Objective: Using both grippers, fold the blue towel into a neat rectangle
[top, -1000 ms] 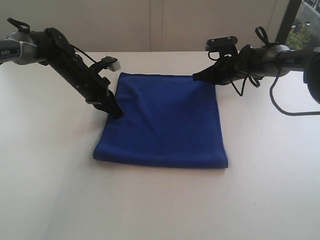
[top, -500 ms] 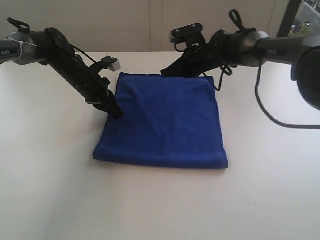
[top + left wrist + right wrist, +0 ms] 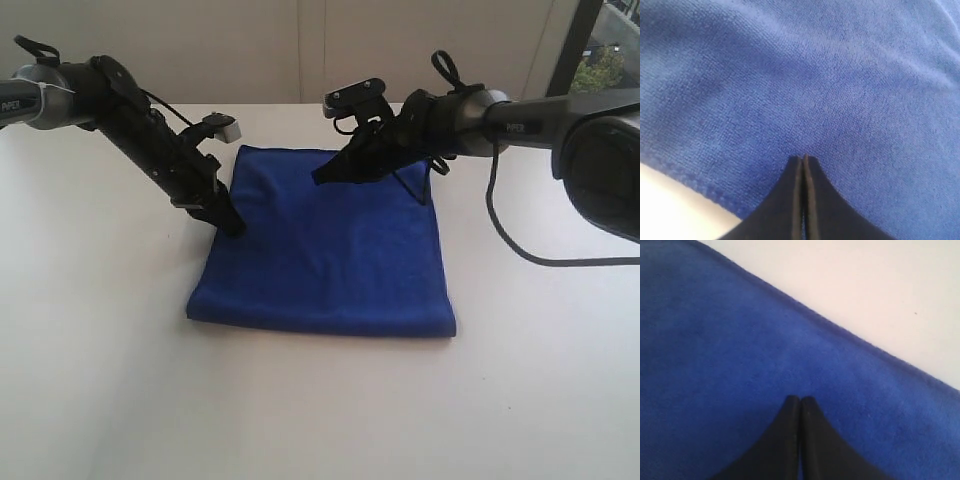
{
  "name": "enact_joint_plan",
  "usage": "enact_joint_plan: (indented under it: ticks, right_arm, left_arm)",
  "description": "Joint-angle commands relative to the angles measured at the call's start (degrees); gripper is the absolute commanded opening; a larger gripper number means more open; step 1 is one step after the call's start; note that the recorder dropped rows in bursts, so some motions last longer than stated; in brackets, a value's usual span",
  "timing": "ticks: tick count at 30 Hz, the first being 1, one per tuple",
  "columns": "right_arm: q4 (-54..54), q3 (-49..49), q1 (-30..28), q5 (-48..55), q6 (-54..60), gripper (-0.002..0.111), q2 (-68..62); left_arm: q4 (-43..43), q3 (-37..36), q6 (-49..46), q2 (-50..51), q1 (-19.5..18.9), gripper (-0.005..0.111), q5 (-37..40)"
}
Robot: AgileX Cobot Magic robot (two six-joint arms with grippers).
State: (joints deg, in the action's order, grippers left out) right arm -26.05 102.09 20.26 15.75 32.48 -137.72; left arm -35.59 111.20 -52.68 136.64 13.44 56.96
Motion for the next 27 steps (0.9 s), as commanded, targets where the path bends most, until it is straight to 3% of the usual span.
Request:
enact_joint_plan:
  ticks: [1, 19, 27]
  right_arm:
    - [0.34, 0.16, -2.01, -0.38, 0.7, 0.0, -0.46]
    - [0.21, 0.16, -4.7, -1.21, 0.54, 0.0, -0.22]
    - [0.07, -0.34, -4.7, 5.54, -0.29, 0.0, 5.67]
  left_arm:
    - [-0.33, -0.41, 0.01, 0.1, -0.13, 0.0, 1.42]
    - [-0.07, -0.41, -0.01, 0.1, -0.13, 0.0, 1.31]
    - [-0.07, -0.06, -1.18, -1.2, -0.13, 0.0, -0.62]
